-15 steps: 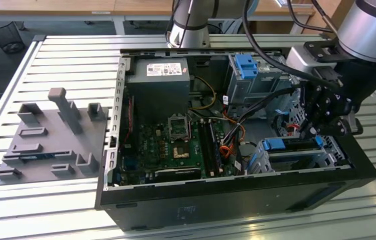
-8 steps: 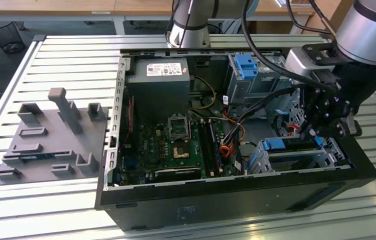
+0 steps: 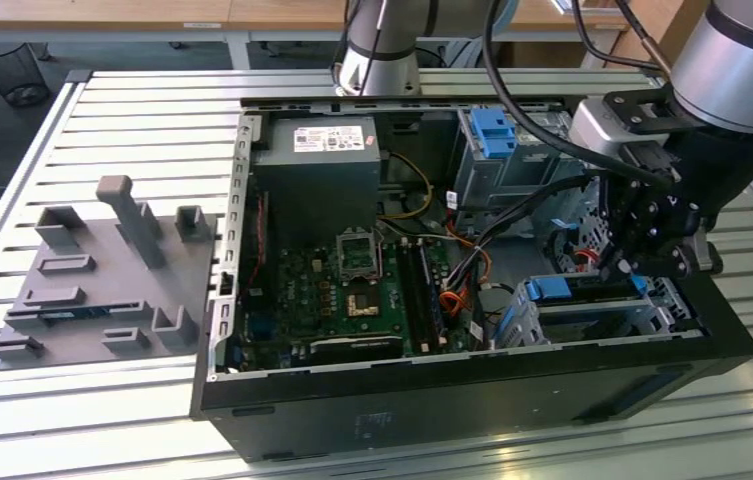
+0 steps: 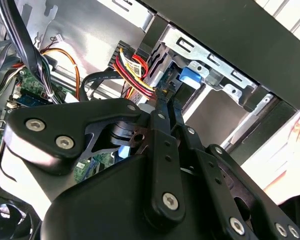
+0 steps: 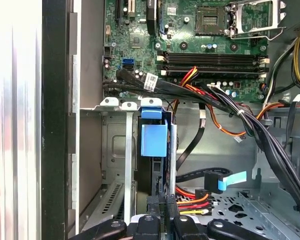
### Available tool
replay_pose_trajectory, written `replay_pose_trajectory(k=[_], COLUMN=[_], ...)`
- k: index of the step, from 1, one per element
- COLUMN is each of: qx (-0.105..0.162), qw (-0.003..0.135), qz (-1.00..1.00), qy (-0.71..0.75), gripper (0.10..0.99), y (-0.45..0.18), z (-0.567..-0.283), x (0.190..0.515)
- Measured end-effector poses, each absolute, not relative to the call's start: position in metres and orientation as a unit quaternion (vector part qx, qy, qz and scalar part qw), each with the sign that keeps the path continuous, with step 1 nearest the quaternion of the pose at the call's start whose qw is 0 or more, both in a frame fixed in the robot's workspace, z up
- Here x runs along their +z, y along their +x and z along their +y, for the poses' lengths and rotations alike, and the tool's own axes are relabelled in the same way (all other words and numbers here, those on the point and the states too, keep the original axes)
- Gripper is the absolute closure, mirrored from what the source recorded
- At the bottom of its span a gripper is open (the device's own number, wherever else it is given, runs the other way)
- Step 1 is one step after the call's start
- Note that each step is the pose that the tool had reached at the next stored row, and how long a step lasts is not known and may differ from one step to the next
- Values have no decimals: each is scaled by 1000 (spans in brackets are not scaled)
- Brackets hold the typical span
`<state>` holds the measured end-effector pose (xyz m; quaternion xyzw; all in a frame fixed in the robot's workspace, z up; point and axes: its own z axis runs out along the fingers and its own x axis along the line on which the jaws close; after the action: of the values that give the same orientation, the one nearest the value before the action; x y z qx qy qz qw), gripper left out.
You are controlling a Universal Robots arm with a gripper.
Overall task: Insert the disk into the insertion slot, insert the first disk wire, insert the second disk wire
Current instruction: 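Insert the first disk wire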
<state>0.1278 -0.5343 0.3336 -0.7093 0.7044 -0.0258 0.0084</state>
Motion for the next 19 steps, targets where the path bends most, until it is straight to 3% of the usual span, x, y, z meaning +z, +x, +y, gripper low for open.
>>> replay_pose_trajectory(k=[19], qx=[-26], qw=[8], qz=[704], qy=[-709], gripper=[918], y=[128], z=[-535], x=[327])
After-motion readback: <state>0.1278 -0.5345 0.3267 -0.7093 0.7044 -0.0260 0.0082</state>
